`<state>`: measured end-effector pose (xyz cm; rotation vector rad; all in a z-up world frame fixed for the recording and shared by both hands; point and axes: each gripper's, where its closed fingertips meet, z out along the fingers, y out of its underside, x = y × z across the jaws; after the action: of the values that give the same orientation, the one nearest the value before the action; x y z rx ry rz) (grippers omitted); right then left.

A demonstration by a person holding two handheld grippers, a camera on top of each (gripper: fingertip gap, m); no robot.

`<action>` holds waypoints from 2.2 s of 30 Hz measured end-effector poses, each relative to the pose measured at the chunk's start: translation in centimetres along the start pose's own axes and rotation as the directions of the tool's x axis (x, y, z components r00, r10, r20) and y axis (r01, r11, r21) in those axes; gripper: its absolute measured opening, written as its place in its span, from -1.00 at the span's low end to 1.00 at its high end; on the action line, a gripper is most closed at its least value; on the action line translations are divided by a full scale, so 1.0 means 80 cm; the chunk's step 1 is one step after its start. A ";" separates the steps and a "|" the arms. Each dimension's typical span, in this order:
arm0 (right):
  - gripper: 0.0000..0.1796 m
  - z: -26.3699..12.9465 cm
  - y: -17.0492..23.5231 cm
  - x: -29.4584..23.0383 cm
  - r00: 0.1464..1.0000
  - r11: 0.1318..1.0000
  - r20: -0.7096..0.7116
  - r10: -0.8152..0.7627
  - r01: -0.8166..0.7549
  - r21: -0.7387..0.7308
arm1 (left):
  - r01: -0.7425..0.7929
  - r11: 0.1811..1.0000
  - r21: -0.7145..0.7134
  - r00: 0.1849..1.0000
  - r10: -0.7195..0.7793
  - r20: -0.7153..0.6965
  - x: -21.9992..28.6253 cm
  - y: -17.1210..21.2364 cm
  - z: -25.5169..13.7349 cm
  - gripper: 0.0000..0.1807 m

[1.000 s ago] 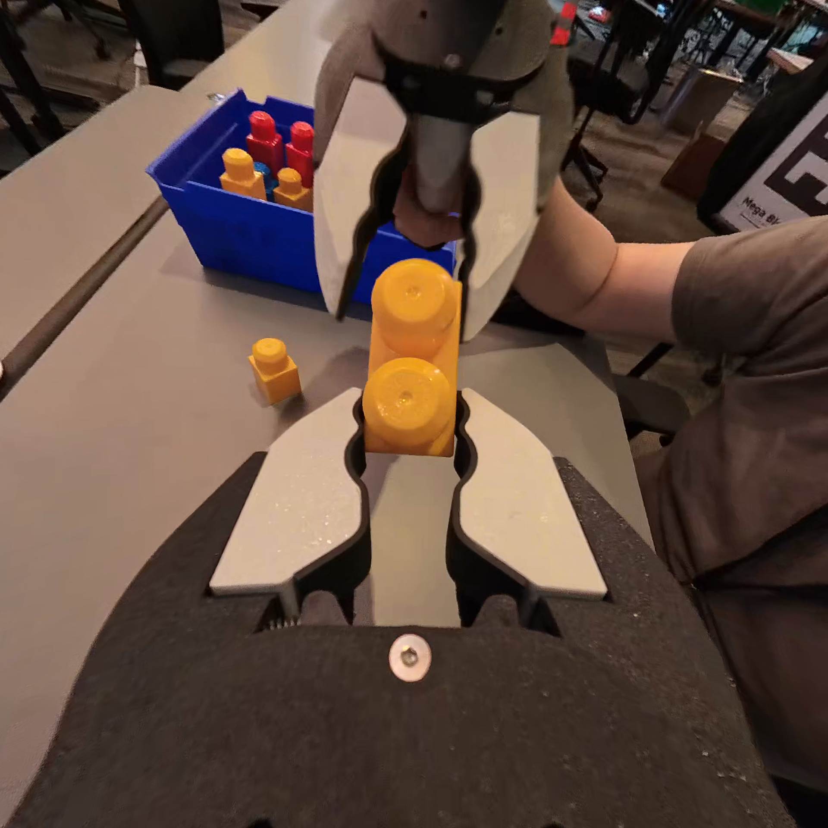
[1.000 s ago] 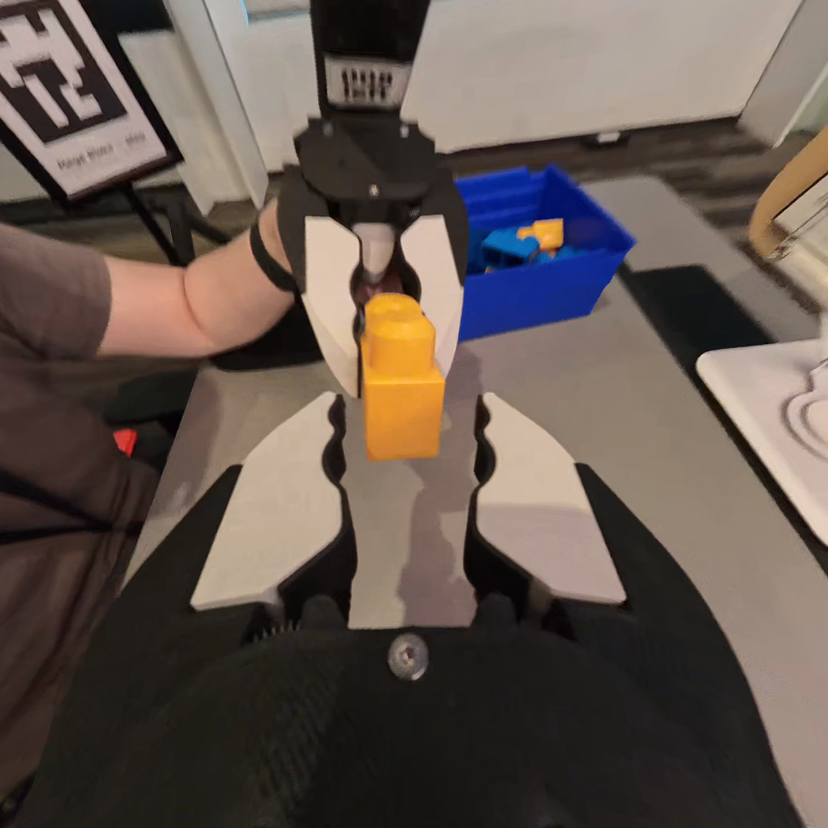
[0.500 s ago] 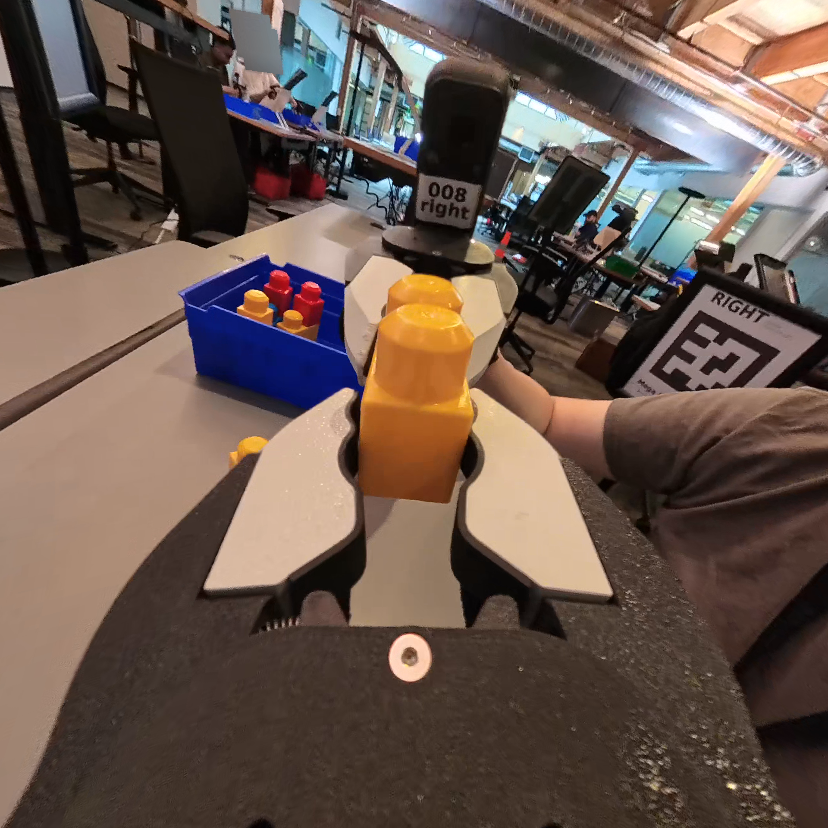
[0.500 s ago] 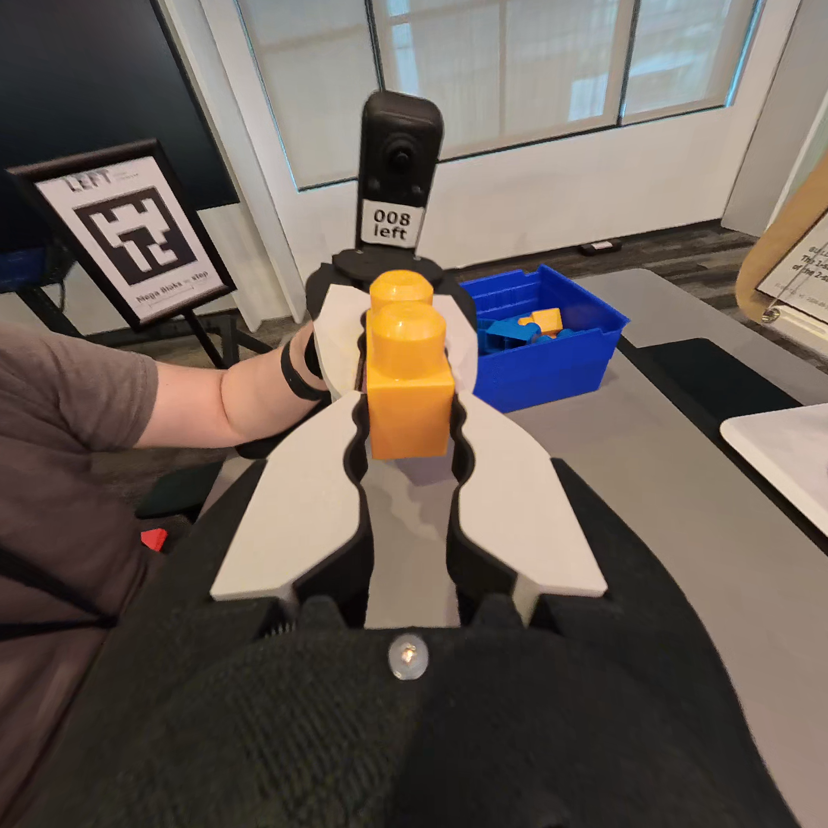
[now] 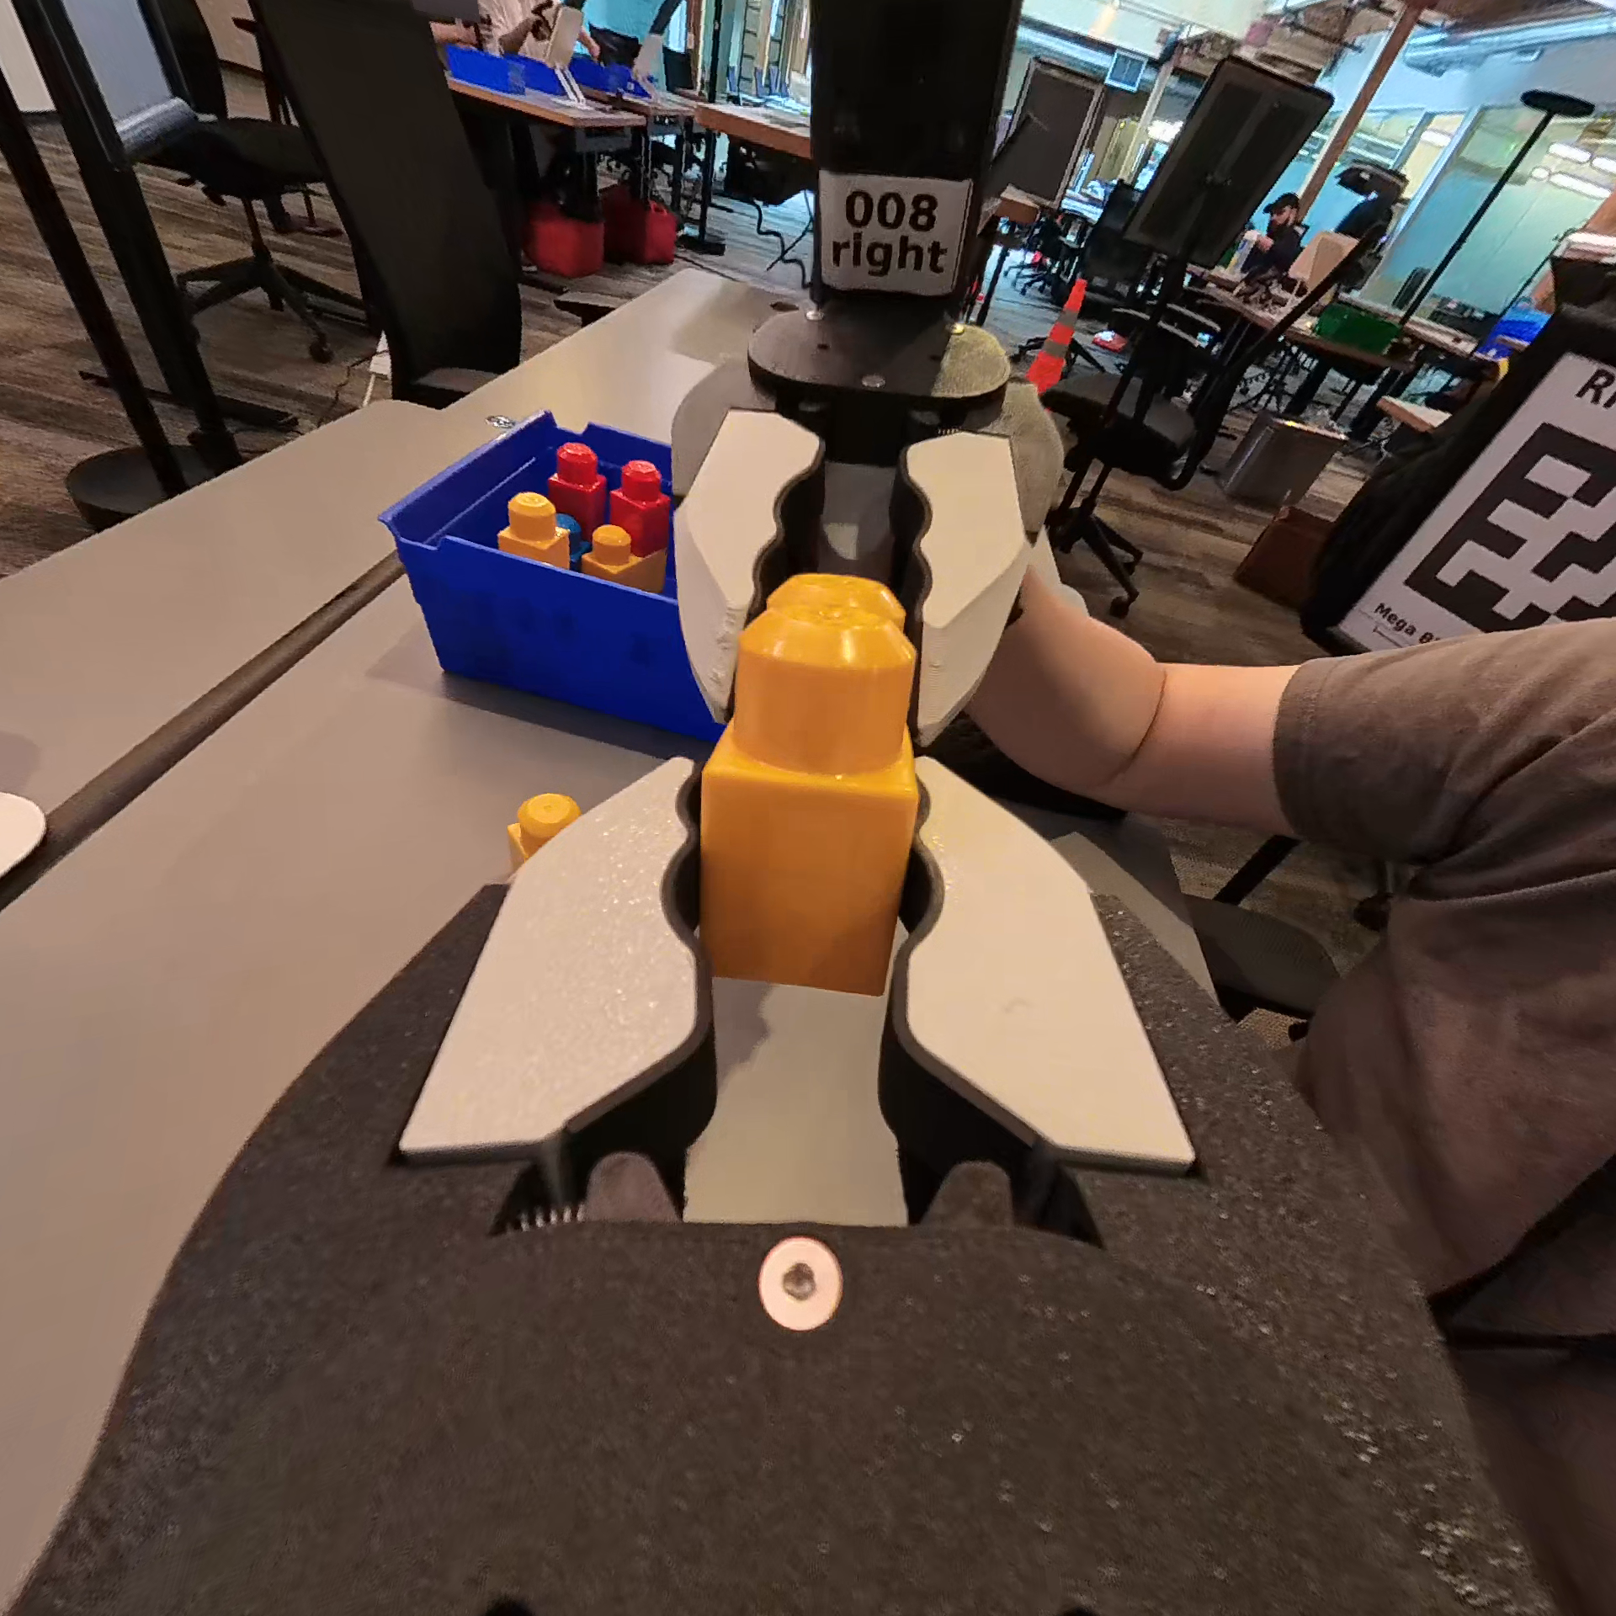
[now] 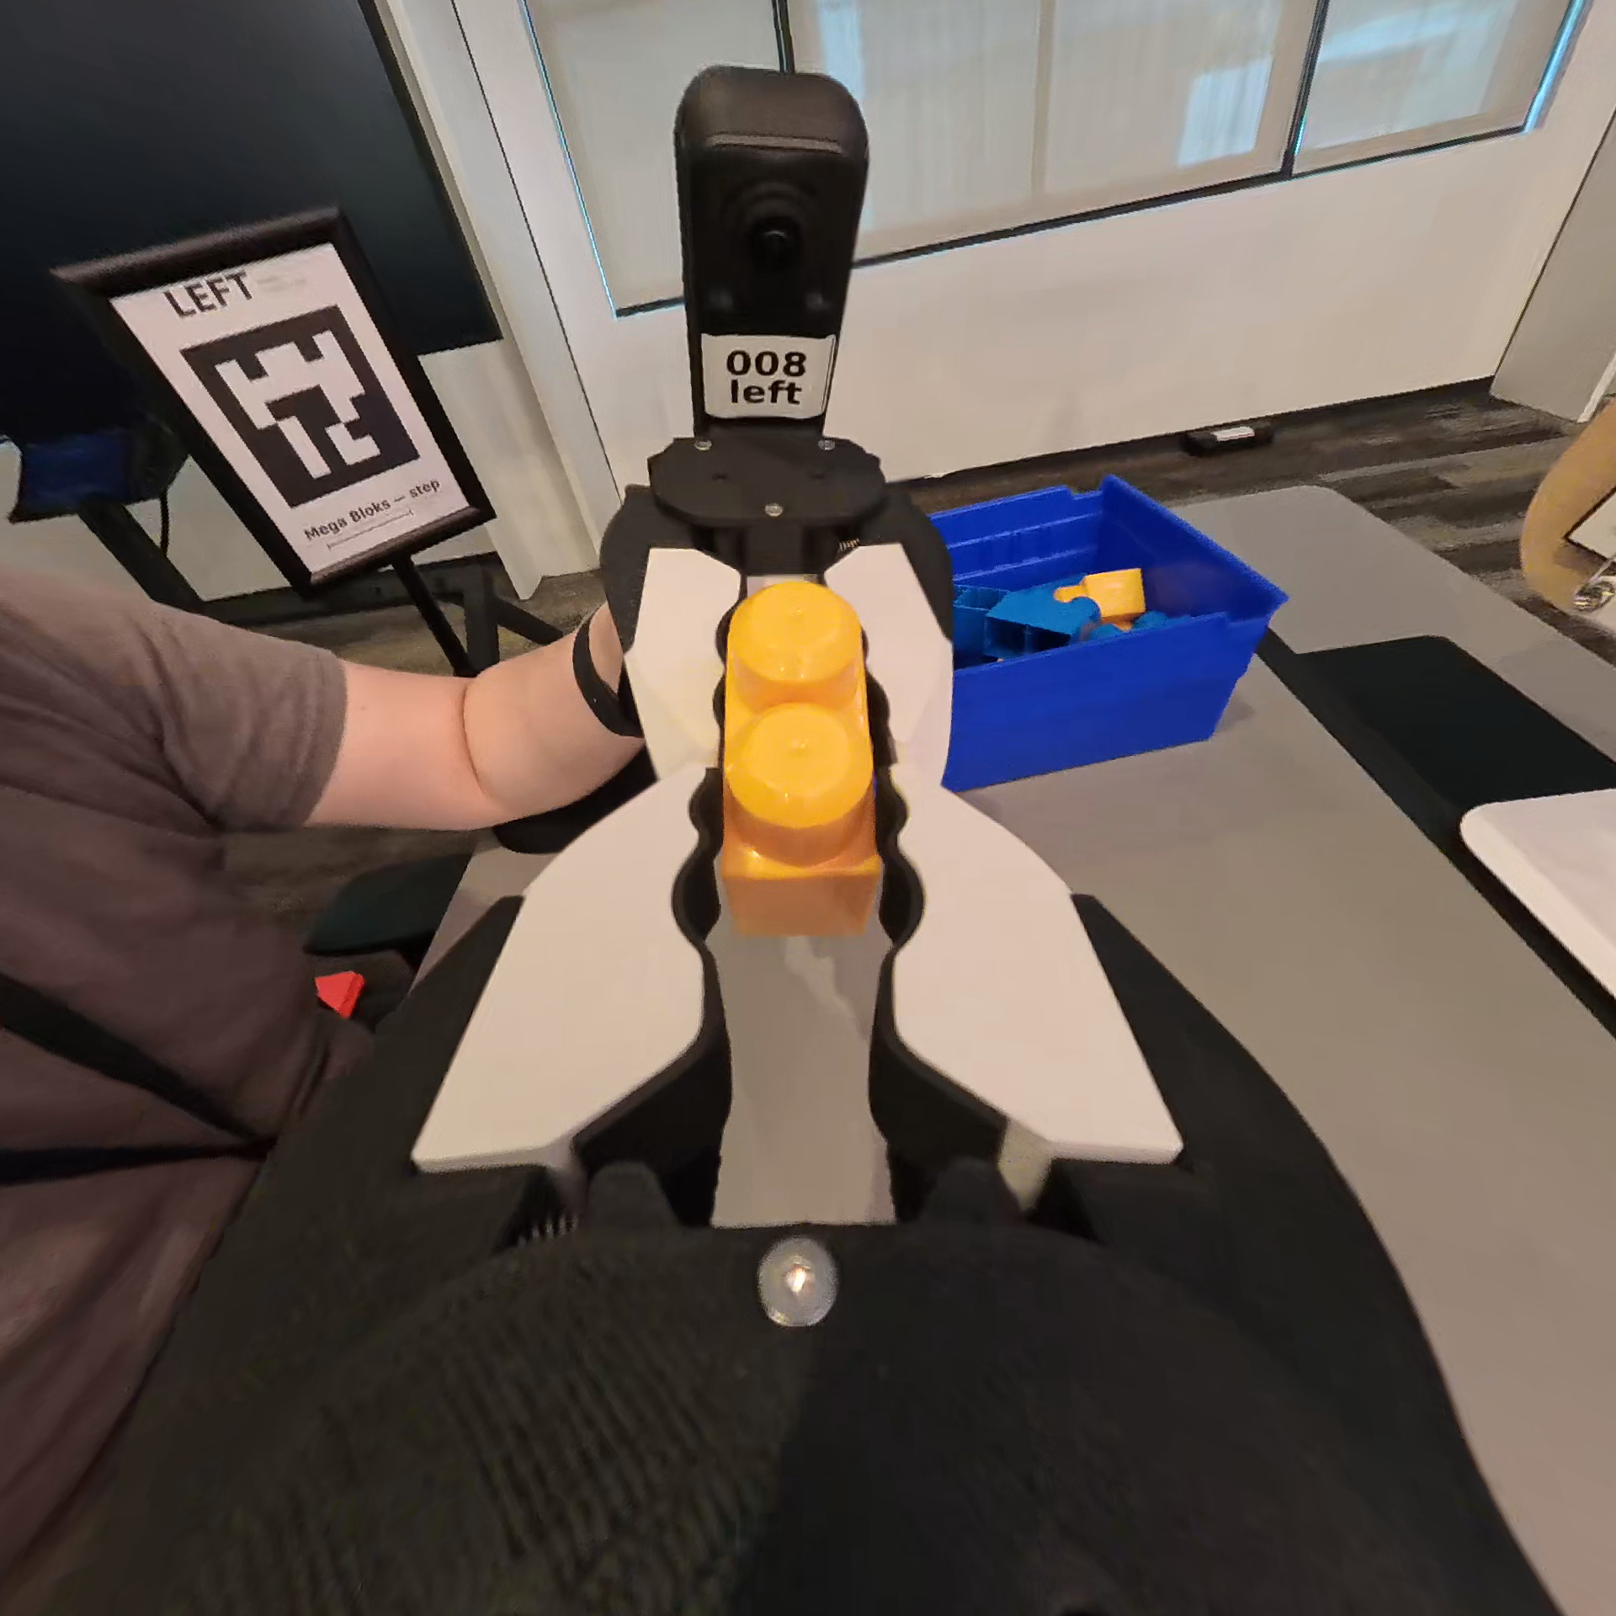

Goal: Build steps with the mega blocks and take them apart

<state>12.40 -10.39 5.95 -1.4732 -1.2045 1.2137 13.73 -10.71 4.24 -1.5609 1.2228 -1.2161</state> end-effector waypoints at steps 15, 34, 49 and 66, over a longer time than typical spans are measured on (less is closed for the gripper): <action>-0.63 0.009 -0.001 -0.006 0.997 0.997 -0.028 -0.077 0.077 -0.007 | -0.046 0.995 -0.090 0.999 0.047 0.005 0.002 0.019 0.013 -0.48; -0.57 -0.014 -0.028 0.007 0.994 0.991 -0.087 -0.060 0.070 0.116 | 0.174 0.984 0.043 0.979 -0.168 -0.119 0.000 -0.004 -0.002 -0.54; -0.39 -0.091 0.191 0.164 0.715 0.680 -0.692 -0.096 -0.461 -0.571 | 0.173 0.975 0.141 0.982 -0.182 0.053 -0.039 -0.031 -0.067 -0.54; -0.35 -0.083 0.222 0.169 0.564 0.843 -0.825 -0.018 -0.435 -0.316 | 0.146 0.974 0.176 0.987 -0.156 0.044 -0.028 -0.046 -0.076 -0.54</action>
<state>22.52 -0.33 -12.46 -2.2713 -0.6815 0.1993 8.42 -7.89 8.67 -1.5710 0.9495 -1.3277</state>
